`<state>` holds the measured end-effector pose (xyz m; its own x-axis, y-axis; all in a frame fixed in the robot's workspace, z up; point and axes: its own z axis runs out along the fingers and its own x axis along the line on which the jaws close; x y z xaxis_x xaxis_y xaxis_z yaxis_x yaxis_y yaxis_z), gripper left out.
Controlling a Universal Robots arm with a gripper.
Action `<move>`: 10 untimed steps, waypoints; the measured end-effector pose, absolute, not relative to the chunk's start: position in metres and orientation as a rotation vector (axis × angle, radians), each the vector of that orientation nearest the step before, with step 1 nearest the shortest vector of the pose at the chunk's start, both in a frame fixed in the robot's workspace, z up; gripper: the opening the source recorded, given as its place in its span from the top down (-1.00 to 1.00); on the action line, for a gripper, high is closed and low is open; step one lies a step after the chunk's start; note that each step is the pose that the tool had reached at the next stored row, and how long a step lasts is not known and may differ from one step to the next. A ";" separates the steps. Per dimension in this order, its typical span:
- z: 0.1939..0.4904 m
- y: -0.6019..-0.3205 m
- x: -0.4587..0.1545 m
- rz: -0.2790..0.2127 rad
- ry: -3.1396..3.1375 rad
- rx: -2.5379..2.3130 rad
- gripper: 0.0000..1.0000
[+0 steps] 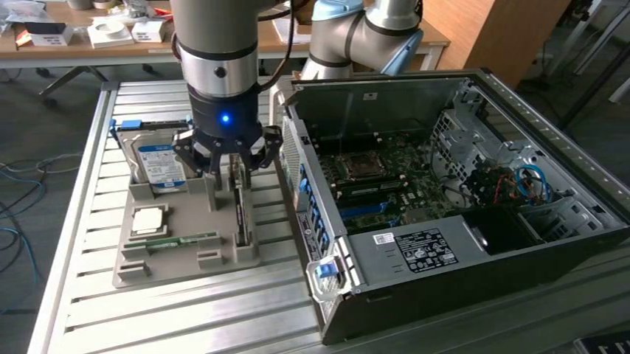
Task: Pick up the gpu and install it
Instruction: 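Pick up the gpu and move the gpu toward the slot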
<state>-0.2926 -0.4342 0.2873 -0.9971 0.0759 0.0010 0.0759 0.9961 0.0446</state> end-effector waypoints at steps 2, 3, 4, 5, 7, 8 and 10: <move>0.284 -0.434 -0.293 0.070 3.138 0.119 0.06; 0.282 -0.435 -0.293 0.070 3.138 0.119 0.06; 0.281 -0.435 -0.293 0.070 3.138 0.119 0.06; 0.280 -0.435 -0.293 0.070 3.138 0.119 0.06; 0.280 -0.435 -0.293 0.070 3.138 0.119 0.06; 0.280 -0.435 -0.293 0.070 3.138 0.119 0.06; 0.278 -0.435 -0.291 0.070 3.138 0.119 0.06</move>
<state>-0.2915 -0.4347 0.2782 -0.9971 0.0756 0.0011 0.0756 0.9961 0.0446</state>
